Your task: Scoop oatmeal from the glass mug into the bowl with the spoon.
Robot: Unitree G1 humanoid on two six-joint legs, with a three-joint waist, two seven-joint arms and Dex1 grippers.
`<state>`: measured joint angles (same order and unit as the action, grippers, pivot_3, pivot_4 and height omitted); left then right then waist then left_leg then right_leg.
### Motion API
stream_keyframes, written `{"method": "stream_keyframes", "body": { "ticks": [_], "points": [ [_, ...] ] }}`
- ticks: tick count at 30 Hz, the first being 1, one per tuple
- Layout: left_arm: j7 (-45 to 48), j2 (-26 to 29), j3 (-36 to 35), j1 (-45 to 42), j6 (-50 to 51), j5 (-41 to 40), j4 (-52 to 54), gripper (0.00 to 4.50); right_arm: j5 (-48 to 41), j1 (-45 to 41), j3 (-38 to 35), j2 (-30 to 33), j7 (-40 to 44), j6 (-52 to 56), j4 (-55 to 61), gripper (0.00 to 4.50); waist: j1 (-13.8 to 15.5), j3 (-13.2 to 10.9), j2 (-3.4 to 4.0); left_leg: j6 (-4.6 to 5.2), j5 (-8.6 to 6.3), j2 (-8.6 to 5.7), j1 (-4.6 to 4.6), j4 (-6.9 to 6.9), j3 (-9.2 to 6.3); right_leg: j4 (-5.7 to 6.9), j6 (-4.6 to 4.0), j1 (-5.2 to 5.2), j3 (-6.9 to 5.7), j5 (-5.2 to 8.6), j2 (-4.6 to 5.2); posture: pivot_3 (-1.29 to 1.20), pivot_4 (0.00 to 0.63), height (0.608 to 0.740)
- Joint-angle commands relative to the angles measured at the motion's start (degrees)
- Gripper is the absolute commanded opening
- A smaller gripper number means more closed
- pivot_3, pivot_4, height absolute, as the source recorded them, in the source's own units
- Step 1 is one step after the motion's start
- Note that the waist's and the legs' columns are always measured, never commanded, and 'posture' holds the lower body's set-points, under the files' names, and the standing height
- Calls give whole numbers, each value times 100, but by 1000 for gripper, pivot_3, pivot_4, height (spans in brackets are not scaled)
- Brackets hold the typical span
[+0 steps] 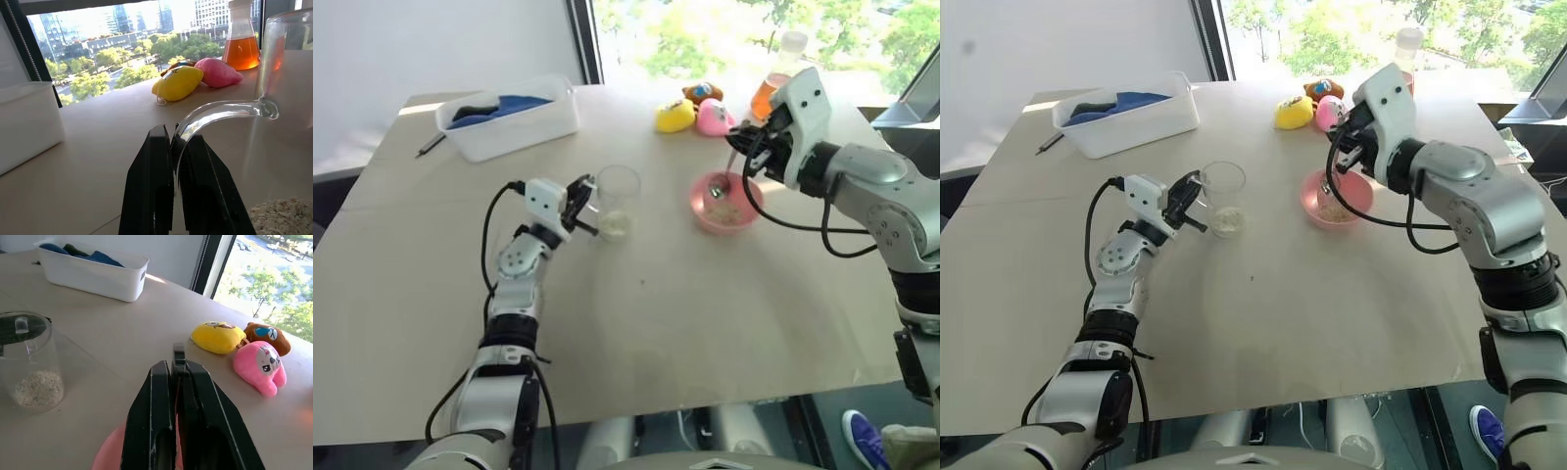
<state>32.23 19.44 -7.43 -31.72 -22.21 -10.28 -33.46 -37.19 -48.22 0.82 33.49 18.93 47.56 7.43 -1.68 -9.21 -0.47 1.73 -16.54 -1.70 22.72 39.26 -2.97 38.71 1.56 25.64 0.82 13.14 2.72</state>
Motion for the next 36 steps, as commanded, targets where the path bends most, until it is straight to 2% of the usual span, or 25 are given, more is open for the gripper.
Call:
{"method": "stream_keyframes", "body": {
  "ticks": [1, 6, 14, 23, 31, 34, 35, 36],
  "points": [
    [2, -33, -35, 22, 84, -105, 204, 104, -1020, -651, -1468, -675, -937, 538, -406, 0, -4, 0, 0, -6, 3, -1, 0, -1, 0, 3, 0, 1, 1, 0, 2, 0, 150, 740],
    [209, -115, 23, 102, 440, -267, 341, 104, -2400, -1171, -2272, -1661, -1938, 1356, -380, 0, -16, 1, 2, -7, 3, 1, 1, -7, -3, 0, 0, 4, -1, 0, 2, 0, 150, 740],
    [210, -241, 77, 234, 657, -277, 697, 104, -2763, -922, -1861, -2731, -2607, 1563, -42, 0, -42, 3, 4, 3, -2, -2, 0, -4, -4, 10, 0, 3, -1, 0, 5, 0, 150, 740],
    [124, -170, -22, 520, 652, -291, 943, 104, -2071, -678, -916, -2153, -1735, 1631, -76, 0, -70, 3, 4, 3, -2, -3, -1, -2, -2, 9, 0, 3, -1, 0, 1, 0, 150, 740],
    [98, -166, -10, 624, 704, -329, 1013, 104, -1693, -686, -510, -2177, -1148, 1567, -74, 0, -73, 3, 4, 4, -2, -2, -7, -2, 3, 11, 0, 2, 2, 0, -1, 0, 150, 740],
    [77, -211, -3, 669, 777, -374, 1067, 0, -1593, -677, -434, -2209, -1000, 1521, 1, 980, -72, 3, 4, 4, -2, -1, -7, -3, 0, 10, 0, 2, 2, 0, -2, 0, 150, 740],
    [69, -217, 2, 687, 789, -379, 1090, 0, -1557, -681, -438, -2216, -977, 1495, 13, 1550, -71, 3, 4, 4, -2, -1, -7, -3, 1, 10, 0, 2, 4, 0, -1, 0, 150, 740],
    [61, -219, 6, 702, 796, -382, 1106, 0, -1477, -698, -450, -2216, -975, 1426, 12, 1928, -69, 3, 4, 4, -2, -1, -7, -3, 1, 10, 0, 2, 3, 0, -1, 0, 150, 740]
  ]
}}
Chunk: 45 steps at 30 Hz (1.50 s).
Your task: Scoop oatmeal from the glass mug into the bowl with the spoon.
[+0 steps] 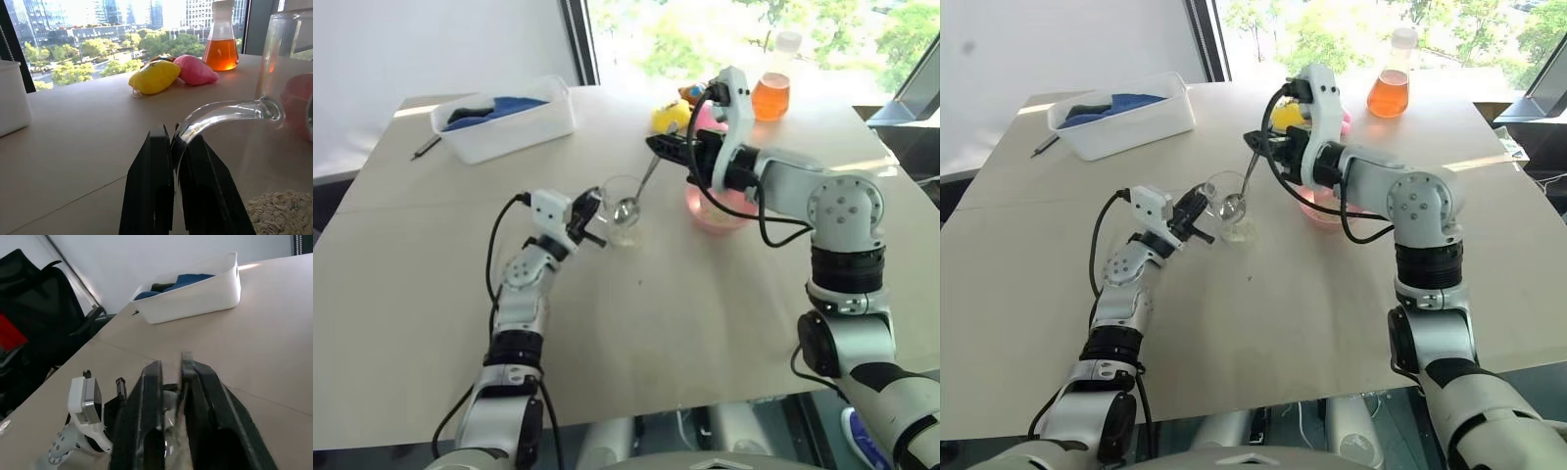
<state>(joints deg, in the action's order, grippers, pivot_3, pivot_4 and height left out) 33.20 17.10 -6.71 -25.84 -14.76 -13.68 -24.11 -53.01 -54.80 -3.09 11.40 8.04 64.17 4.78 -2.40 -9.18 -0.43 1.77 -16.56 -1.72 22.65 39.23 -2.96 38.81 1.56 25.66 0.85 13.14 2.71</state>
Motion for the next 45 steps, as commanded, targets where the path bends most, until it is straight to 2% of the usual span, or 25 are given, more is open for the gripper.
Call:
{"method": "stream_keyframes", "body": {
  "ticks": [1, 2, 11, 16, 21, 26, 33, 35, 37, 40, 45],
  "points": [
    [-47, 11, -67, 129, 64, -48, 184, 0, 216, -69, -81, 7, 106, -329, 253, 2301, 5, 0, 0, 0, 0, 0, 0, 0, 0, 0, 0, 0, 0, 0, 0, 0, 150, 740],
    [-50, 9, -69, 146, 78, -60, 197, 0, 367, -138, -150, 63, 91, -480, 144, 2734, 7, 0, 0, 0, 0, -1, 0, 0, -1, 0, 0, 0, -1, 0, 1, 0, 150, 740],
    [-72, 2, -61, 146, 30, -98, 134, 0, 1020, -370, -469, 275, 146, -1093, -331, 2734, 4, 0, 0, -3, 1, -1, 0, -1, -1, 0, 0, 1, 0, 0, 0, 0, 150, 740],
    [-137, 13, -76, 142, -20, -60, 122, 1951, 1222, -417, -571, 277, 175, -1278, -501, 2813, 8, 0, 0, -1, 1, -1, 0, -1, 0, 0, 0, 1, 0, 0, 1, 0, 150, 740],
    [42, 88, -145, 274, 153, -273, 340, 1951, 1317, -424, -632, 322, 267, -1352, -524, 2813, 4, 0, 0, -1, 1, -1, 0, -1, 1, 0, 0, 1, 1, 0, 1, 0, 150, 740],
    [302, 265, -105, 799, 579, -540, 1216, 1951, 1324, -44, -640, 577, 575, -1361, -154, 2813, 9, 0, 0, -1, 0, 1, 2, -3, -1, -5, 0, 1, 2, 0, 2, 0, 150, 740],
    [807, 911, -351, 2072, 1962, -1645, 3250, 1951, 1159, 1548, -845, 1347, 1258, -1332, 878, 2813, 46, -1, 0, 2, -2, 1, 15, -5, -13, -25, 0, -2, -9, 0, 11, 0, 150, 740],
    [852, 1066, -464, 2351, 2123, -1754, 3526, 1951, 1081, 2022, -867, 1462, 1590, -1552, 1220, 2813, 53, -3, 3, 3, -3, 2, 14, -7, -15, -25, 0, -2, -10, 0, 10, 0, 150, 740],
    [900, 1193, -594, 2775, 2322, -1932, 3946, 1951, 1269, 2889, -744, 1721, 2142, -2009, 1674, 2813, 54, -3, 4, 4, -3, 3, 9, -9, -14, -23, 0, -4, -9, 0, 7, 0, 150, 740],
    [901, 1280, -677, 3493, 2469, -1948, 4485, 1951, 1417, 4235, -772, 1971, 2808, -2582, 2088, 2813, 72, 0, 1, 5, -4, 6, 4, -11, -21, -37, 0, -19, -17, 1, 3, 0, 150, 740],
    [662, 1255, -650, 4371, 2625, -1641, 4728, 1951, 1895, 5664, -834, 2278, 3864, -3820, 1815, 2813, 94, -16, 16, 15, -10, 7, -29, -15, -15, -75, 14, -61, -14, -7, 0, 0, 150, 740]
  ]
}}
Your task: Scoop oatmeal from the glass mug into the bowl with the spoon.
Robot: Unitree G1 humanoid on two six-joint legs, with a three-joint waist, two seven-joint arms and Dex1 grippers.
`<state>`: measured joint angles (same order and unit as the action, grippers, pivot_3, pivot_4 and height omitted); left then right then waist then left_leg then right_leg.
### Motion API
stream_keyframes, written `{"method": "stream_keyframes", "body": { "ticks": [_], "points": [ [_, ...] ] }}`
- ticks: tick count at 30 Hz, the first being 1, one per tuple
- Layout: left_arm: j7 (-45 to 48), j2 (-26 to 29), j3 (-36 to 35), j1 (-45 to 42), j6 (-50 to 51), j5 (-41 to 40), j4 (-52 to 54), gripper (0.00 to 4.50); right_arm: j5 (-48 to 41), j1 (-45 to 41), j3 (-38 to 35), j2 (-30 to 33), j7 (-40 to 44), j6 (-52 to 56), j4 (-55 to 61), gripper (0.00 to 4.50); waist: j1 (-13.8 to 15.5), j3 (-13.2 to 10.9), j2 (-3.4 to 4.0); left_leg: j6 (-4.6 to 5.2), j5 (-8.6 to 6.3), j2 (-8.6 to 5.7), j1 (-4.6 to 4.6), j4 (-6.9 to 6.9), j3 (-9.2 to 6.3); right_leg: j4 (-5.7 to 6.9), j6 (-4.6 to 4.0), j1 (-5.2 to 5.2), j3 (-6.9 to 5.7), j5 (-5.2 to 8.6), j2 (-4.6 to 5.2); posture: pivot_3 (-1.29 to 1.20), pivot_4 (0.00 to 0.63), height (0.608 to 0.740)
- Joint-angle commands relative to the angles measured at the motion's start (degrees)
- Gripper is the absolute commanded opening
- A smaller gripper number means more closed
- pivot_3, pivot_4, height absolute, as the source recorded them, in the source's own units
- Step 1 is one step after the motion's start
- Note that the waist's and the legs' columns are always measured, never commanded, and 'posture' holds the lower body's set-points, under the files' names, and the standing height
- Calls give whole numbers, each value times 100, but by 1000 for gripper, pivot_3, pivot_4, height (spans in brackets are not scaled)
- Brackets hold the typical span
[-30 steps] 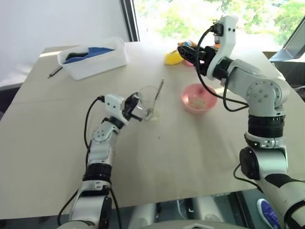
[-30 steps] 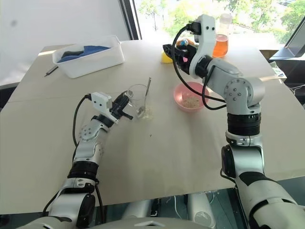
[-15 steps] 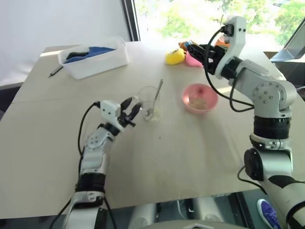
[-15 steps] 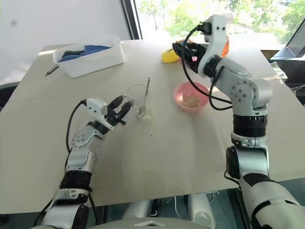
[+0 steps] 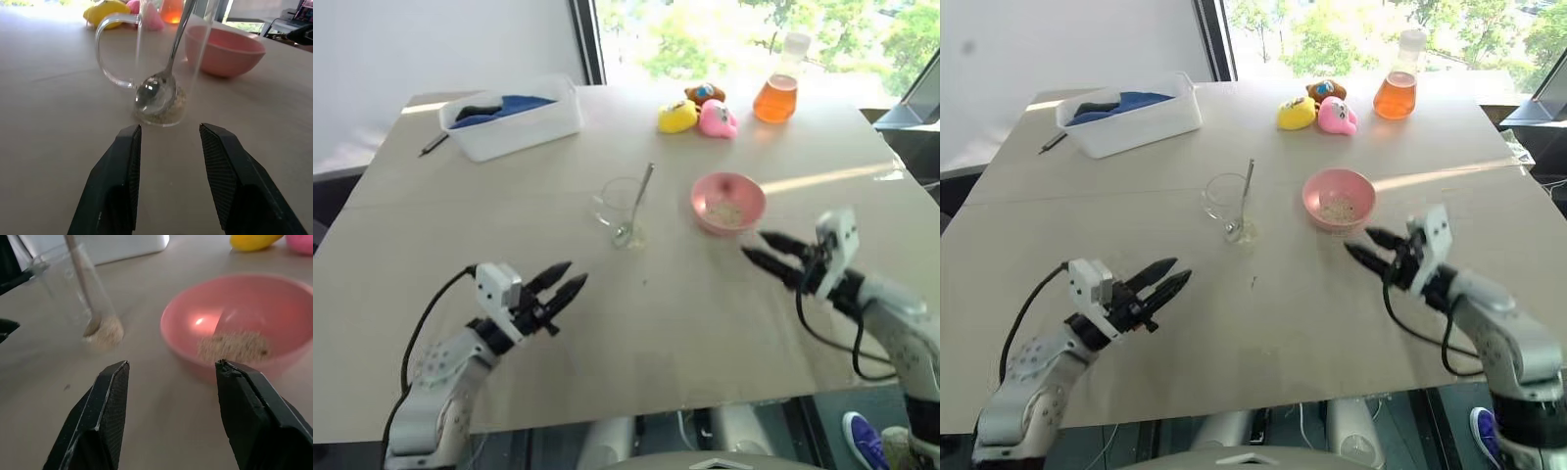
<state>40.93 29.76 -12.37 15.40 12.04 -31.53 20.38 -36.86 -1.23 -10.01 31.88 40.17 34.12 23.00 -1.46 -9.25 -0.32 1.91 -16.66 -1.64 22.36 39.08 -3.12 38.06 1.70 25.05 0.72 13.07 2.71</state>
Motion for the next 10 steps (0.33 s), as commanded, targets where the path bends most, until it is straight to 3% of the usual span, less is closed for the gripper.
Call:
{"method": "stream_keyframes", "body": {
  "ticks": [1, 5, 10],
  "points": [
    [-208, -40, -83, 375, -83, 285, 246, 1951, 359, 488, -127, 305, 869, -1003, -158, 2813, 9, -10, 6, 11, -7, 3, -36, -1, 1, -12, 1, -40, 0, 1, -4, 0, 150, 740],
    [-373, -133, -46, 607, -235, 605, 167, 1951, 490, 733, -147, 358, 1287, -1558, -666, 2813, 60, -20, -7, 36, -26, 23, -140, -3, 4, -48, 8, -157, -5, 35, -16, 0, 150, 740],
    [-456, -205, 7, 578, -390, 912, 99, 1951, 772, 813, -92, 379, 1567, -2117, -1150, 2813, 83, -21, -8, 36, -26, 23, -146, -4, 11, -45, 14, -159, 1, 28, -17, 0, 150, 740]
  ]
}}
